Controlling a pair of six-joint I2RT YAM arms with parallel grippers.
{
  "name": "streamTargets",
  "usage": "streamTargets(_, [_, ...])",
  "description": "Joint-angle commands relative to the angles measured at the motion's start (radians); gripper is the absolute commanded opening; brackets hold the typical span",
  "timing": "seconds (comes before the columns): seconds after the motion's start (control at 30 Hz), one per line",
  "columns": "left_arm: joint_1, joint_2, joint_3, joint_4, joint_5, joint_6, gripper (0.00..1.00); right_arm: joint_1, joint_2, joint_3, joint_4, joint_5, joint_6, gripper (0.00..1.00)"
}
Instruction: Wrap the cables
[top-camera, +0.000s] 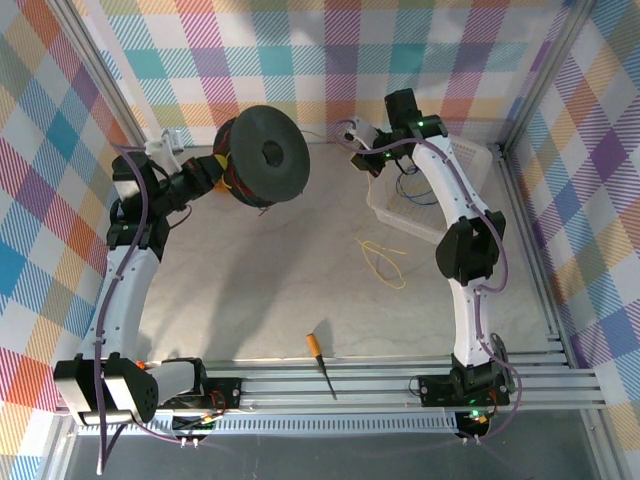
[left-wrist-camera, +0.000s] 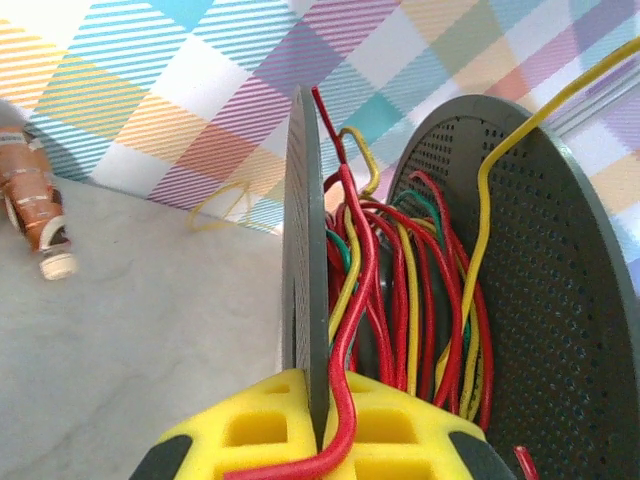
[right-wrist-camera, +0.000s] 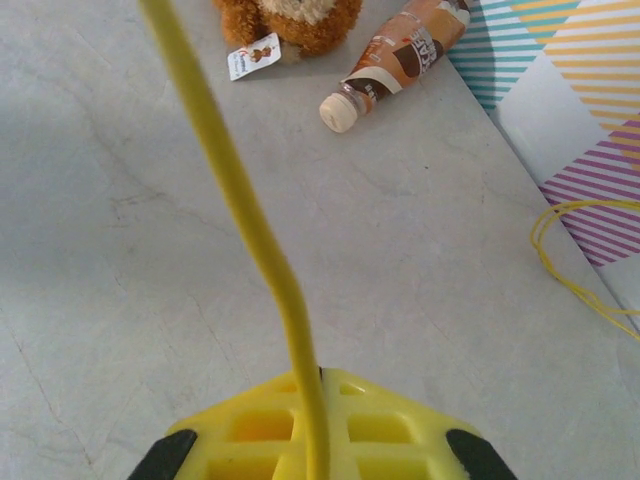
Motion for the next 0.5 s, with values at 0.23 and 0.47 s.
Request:
streamTargets(0.23, [0.045,0.005,0.074,0.217,-0.057,-0.133,0.00,0.035,-0.100,-0.113,0.011,-0.038,0.039,0.00])
streamTargets(0.47, [0.045,0.054,0.053,0.248,-0.250,-0.208,0.00,0.116,-0.131,-0.196,-0.038,-0.071,-0.005,0.00])
